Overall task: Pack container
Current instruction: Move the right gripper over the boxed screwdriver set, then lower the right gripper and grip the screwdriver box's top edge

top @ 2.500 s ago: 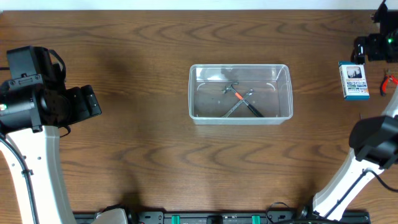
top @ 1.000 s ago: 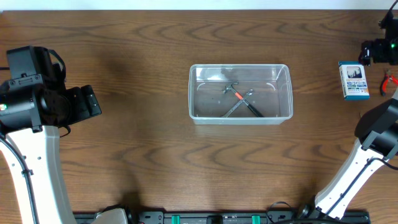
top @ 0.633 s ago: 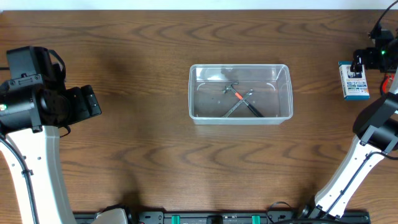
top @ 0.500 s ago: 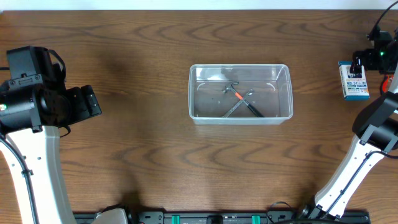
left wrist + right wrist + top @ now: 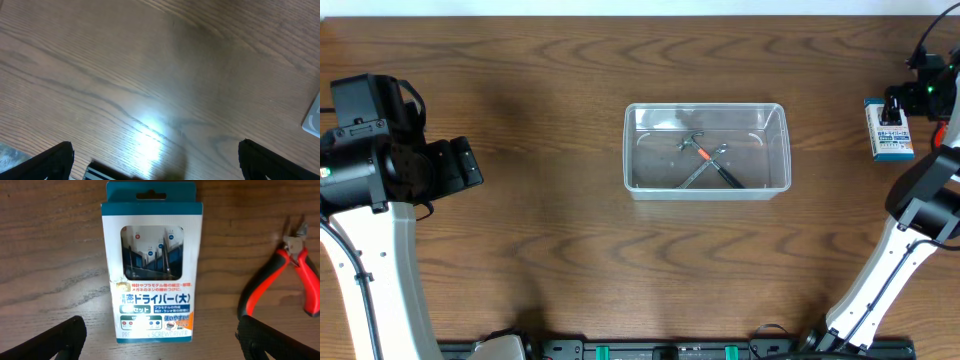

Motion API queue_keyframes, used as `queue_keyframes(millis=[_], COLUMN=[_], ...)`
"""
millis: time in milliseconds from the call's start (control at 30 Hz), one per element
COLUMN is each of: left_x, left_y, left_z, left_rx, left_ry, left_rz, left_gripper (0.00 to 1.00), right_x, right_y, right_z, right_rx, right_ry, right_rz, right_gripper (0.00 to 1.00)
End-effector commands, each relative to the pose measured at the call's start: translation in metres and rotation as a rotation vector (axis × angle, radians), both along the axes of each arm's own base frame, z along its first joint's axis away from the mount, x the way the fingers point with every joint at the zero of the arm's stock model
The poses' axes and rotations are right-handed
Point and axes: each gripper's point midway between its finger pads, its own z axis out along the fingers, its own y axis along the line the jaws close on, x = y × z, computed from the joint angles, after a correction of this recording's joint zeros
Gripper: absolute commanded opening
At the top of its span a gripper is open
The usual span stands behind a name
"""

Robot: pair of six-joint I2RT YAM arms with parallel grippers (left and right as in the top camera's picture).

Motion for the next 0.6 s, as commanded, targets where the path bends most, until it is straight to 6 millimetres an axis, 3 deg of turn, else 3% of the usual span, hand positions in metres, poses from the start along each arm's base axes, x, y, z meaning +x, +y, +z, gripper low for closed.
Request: queue_keyframes(millis=[0,200,567], left_x=[-0.001,-0.001,0.0], left_y=[0.002,0.002,0.002], left_z=[0.004,0.004,0.004], left_rx=[0.006,0.006,0.006], left_ry=[-0.008,-0.008,-0.008], left_rz=[0.001,0.001,0.001], left_gripper=[0.98,0.98,0.98], right_x=[0.0,0.002,0.004], right_y=[0.011,0.017,0.013], right_z=[-0.025,-0.038,-0.039], right_rx=[0.023,0.033,0.027], right_ry=[0.052,0.072,0.063], right_rz=[0.034,0.049,0.044], right_gripper=[0.99,0.99,0.99])
